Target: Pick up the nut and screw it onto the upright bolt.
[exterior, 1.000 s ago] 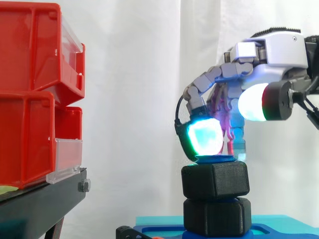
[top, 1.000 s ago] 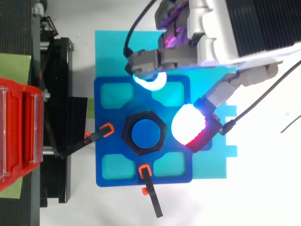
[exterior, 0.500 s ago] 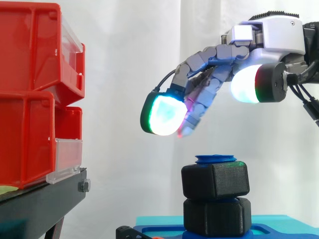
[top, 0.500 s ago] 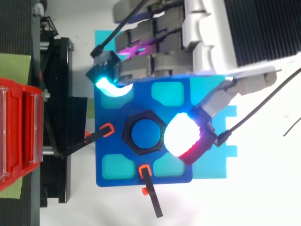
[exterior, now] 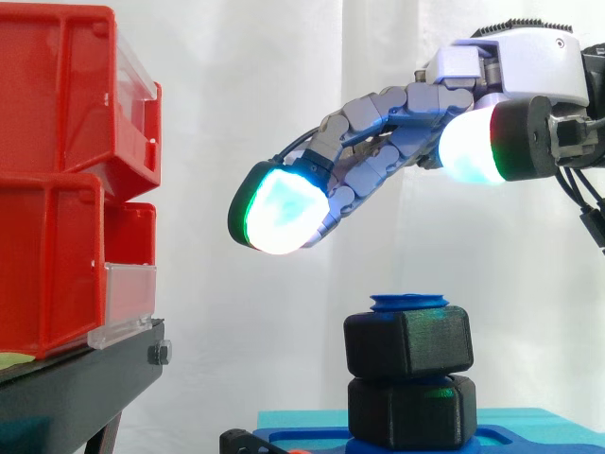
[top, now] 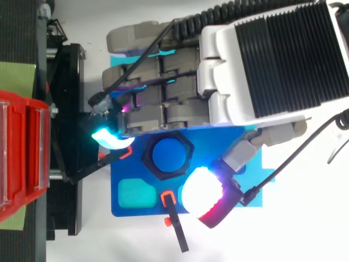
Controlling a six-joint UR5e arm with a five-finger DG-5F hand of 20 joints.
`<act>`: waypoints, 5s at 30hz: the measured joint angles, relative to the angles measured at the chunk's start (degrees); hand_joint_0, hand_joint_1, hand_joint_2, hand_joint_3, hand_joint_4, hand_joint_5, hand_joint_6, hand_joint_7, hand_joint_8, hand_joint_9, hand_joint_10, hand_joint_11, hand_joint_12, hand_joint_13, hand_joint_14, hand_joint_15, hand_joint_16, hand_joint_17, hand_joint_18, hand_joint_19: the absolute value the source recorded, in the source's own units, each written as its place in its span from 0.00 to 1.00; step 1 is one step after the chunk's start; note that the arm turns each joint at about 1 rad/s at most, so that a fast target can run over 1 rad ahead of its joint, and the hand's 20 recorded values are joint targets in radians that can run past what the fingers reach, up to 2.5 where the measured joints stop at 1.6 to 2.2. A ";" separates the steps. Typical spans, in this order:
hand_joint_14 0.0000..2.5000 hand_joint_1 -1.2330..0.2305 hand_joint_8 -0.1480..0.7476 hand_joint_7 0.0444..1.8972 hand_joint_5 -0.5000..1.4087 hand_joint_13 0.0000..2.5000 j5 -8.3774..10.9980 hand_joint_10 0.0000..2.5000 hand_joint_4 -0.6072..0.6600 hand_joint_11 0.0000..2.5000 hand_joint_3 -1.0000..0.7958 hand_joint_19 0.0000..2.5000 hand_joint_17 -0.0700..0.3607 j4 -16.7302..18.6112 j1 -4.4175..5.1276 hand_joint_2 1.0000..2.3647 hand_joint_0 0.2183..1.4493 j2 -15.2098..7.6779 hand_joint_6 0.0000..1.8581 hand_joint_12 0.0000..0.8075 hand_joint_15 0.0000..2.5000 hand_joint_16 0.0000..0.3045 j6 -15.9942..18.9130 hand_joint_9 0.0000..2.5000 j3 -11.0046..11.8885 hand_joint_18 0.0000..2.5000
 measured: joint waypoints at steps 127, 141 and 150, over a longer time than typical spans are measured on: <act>0.00 0.71 0.33 0.26 0.18 0.15 0.81 0.00 0.60 0.00 0.28 0.00 0.31 2.58 0.46 0.00 0.18 0.00 0.27 0.31 0.00 0.09 -0.31 0.14 -3.57 0.00; 0.00 0.70 0.35 0.32 0.18 0.18 1.06 0.00 0.61 0.00 0.28 0.00 0.30 1.94 0.50 0.00 0.20 0.00 0.27 0.31 0.00 0.09 -1.60 0.16 -5.07 0.01; 0.00 0.68 0.40 0.57 0.23 0.22 1.07 0.00 0.70 0.00 0.28 0.00 0.27 1.68 0.47 0.00 0.22 0.00 0.27 0.30 0.00 0.07 -1.96 0.21 -5.51 0.05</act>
